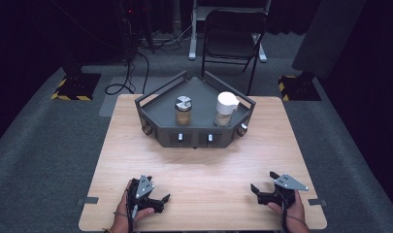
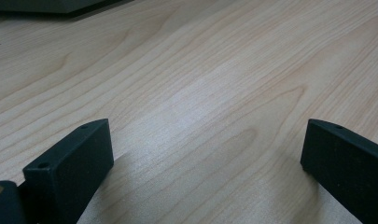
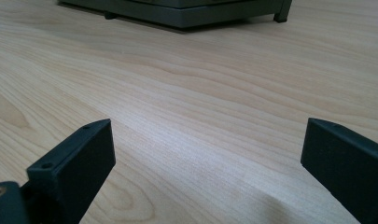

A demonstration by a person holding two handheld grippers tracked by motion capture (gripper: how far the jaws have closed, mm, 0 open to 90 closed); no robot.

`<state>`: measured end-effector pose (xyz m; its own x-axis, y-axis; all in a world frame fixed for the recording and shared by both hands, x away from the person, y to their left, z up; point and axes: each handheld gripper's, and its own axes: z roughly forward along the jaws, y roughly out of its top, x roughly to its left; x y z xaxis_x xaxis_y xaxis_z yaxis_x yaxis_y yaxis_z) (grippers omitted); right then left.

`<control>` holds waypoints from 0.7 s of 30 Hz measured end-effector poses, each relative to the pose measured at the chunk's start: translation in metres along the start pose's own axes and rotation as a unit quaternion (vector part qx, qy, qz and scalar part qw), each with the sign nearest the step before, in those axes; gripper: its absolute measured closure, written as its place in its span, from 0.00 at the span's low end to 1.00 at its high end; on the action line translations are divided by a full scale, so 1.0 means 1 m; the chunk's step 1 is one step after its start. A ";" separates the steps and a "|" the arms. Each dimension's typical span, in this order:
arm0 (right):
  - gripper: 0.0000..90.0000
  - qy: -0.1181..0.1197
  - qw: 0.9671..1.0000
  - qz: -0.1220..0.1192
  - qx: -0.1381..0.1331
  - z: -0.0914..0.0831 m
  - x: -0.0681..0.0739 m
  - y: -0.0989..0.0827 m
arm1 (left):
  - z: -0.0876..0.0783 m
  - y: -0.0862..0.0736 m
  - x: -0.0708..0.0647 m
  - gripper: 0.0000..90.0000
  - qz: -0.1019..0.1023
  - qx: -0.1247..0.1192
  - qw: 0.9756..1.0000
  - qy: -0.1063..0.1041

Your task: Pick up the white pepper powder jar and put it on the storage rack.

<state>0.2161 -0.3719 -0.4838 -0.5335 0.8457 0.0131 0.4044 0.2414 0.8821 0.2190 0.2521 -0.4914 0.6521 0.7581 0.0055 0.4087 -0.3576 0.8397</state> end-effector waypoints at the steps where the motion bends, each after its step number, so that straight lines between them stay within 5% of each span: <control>1: 0.03 -0.001 1.000 0.000 0.002 0.001 0.000 0.000 | 0.000 0.000 0.000 0.02 0.000 0.000 1.000 0.000; 21: 0.02 -0.008 0.999 -0.012 0.053 0.010 0.002 0.006 | 0.000 0.000 0.000 0.02 -0.001 0.000 1.000 0.001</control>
<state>0.2244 -0.3644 -0.4833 -0.5331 0.8459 -0.0155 0.4678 0.3099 0.8277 0.2189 0.2518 -0.4915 0.6506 0.7594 0.0053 0.4095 -0.3567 0.8397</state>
